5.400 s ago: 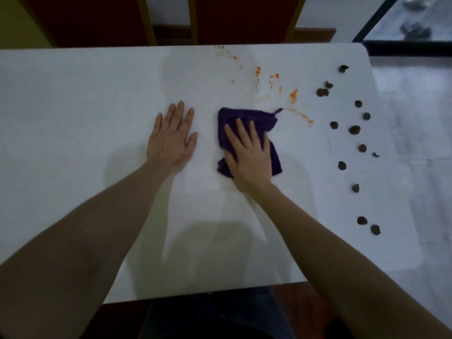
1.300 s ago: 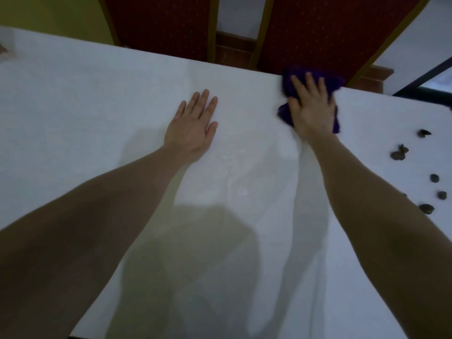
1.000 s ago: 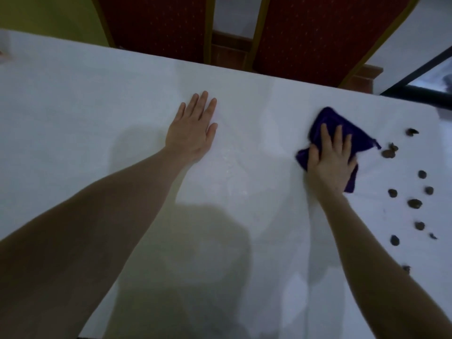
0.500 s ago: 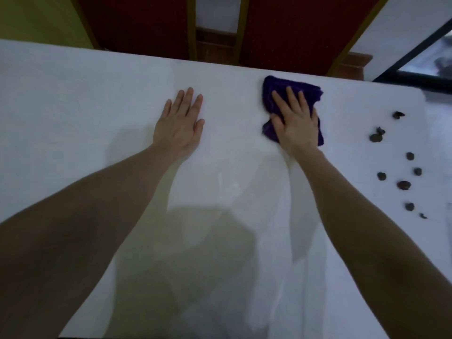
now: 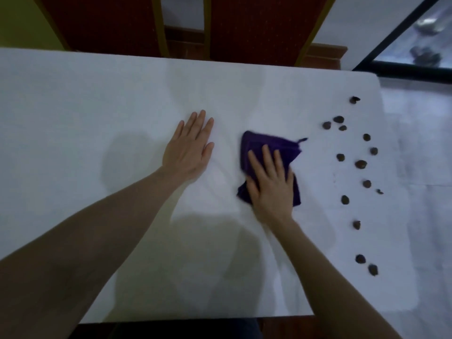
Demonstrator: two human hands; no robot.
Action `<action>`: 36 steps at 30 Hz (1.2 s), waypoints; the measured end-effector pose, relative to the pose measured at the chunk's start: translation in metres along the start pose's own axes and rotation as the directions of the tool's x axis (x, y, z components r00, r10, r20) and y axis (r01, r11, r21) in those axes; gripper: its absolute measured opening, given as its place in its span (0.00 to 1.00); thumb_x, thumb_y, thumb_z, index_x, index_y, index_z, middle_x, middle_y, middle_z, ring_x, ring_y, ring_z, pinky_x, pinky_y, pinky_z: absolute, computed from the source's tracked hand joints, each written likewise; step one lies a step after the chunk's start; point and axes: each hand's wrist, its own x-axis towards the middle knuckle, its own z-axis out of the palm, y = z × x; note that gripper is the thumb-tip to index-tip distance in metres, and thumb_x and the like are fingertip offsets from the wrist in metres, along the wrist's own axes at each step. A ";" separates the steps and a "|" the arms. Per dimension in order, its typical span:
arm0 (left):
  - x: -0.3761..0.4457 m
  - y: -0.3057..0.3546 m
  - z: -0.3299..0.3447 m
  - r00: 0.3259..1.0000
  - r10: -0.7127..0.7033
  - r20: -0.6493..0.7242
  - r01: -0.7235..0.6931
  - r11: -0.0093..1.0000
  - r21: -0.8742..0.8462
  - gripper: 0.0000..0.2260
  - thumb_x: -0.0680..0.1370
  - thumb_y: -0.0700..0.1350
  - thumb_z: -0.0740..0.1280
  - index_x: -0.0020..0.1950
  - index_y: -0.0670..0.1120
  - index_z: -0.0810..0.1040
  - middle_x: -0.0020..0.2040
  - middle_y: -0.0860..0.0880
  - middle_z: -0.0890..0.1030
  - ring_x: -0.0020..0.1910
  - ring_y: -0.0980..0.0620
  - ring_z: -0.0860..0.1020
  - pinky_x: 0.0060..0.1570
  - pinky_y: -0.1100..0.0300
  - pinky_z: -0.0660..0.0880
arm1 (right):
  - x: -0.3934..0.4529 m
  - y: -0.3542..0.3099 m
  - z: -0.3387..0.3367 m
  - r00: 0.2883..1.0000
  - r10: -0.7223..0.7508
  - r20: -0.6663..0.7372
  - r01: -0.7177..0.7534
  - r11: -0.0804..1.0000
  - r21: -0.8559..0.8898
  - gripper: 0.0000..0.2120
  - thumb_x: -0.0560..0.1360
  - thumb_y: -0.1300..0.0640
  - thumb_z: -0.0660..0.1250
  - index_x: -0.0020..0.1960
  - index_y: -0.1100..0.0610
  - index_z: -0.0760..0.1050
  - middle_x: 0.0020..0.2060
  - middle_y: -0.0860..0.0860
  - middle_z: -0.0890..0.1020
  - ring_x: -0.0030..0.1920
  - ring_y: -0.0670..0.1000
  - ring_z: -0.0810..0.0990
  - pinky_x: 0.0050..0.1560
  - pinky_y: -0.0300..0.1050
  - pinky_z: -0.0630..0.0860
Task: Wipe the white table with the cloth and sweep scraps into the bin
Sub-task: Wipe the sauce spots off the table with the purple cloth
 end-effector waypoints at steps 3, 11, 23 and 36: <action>-0.010 0.012 0.002 1.000 0.018 -0.007 -0.018 1.000 -0.003 0.27 0.83 0.53 0.46 0.81 0.46 0.51 0.82 0.45 0.50 0.80 0.47 0.48 0.78 0.50 0.46 | -0.040 0.018 -0.001 0.995 -0.094 0.042 0.093 0.995 0.024 0.27 0.81 0.43 0.51 0.79 0.42 0.52 0.80 0.47 0.50 0.79 0.51 0.44 0.76 0.56 0.47; -0.053 0.023 0.013 0.999 -0.035 -0.036 0.036 0.999 0.018 0.27 0.82 0.53 0.48 0.80 0.45 0.55 0.81 0.44 0.54 0.80 0.46 0.51 0.78 0.49 0.48 | 0.021 0.065 -0.025 0.979 0.195 -0.059 -0.195 0.981 0.019 0.26 0.81 0.43 0.49 0.78 0.43 0.56 0.79 0.49 0.56 0.79 0.56 0.50 0.75 0.64 0.50; -0.101 0.056 0.026 0.993 -0.119 -0.024 0.119 0.993 -0.014 0.28 0.82 0.53 0.45 0.81 0.45 0.47 0.82 0.46 0.47 0.81 0.49 0.44 0.79 0.50 0.44 | -0.057 0.015 -0.001 0.991 -0.133 0.016 0.132 0.989 0.063 0.26 0.81 0.47 0.56 0.79 0.46 0.57 0.79 0.49 0.56 0.79 0.54 0.49 0.77 0.55 0.45; -0.091 0.131 0.036 0.994 0.111 0.011 -0.111 0.994 -0.024 0.30 0.80 0.54 0.45 0.81 0.43 0.54 0.81 0.44 0.52 0.80 0.46 0.50 0.78 0.50 0.48 | -0.173 0.134 -0.024 0.987 0.156 -0.050 -0.151 0.984 0.094 0.27 0.79 0.47 0.53 0.78 0.44 0.58 0.78 0.45 0.57 0.79 0.49 0.49 0.75 0.55 0.50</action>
